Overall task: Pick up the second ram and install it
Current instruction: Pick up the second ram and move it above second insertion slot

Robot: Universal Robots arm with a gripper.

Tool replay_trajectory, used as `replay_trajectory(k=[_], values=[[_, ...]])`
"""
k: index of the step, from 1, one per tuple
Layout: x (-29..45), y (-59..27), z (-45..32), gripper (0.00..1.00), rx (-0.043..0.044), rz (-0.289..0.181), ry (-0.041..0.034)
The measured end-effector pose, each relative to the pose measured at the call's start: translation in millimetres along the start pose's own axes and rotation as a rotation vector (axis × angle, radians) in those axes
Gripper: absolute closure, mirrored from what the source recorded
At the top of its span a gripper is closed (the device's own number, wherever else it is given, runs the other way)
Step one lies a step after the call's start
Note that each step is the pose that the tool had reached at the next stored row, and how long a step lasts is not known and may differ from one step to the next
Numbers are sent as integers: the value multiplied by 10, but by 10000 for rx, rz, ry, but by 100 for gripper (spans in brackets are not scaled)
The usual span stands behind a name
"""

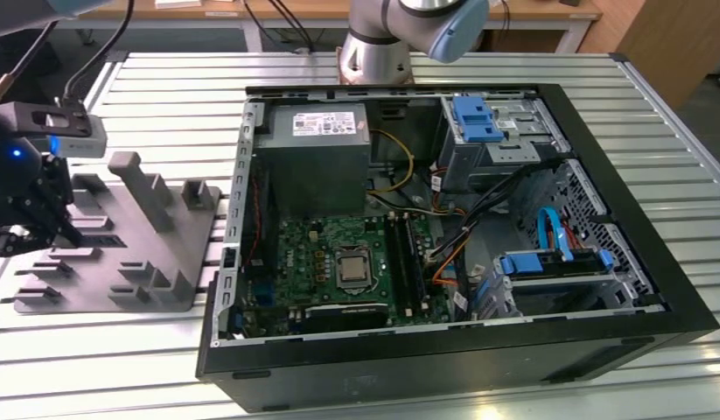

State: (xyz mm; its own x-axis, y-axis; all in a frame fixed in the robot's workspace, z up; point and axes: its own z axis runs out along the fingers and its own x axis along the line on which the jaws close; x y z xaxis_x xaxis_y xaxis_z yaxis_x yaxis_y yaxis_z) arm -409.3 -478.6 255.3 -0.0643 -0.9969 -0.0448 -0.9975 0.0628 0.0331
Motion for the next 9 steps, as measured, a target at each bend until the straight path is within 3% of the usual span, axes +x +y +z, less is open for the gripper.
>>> replay_trajectory(k=[9], values=[[-6, 4, -137, 86, 0, 0, -1]])
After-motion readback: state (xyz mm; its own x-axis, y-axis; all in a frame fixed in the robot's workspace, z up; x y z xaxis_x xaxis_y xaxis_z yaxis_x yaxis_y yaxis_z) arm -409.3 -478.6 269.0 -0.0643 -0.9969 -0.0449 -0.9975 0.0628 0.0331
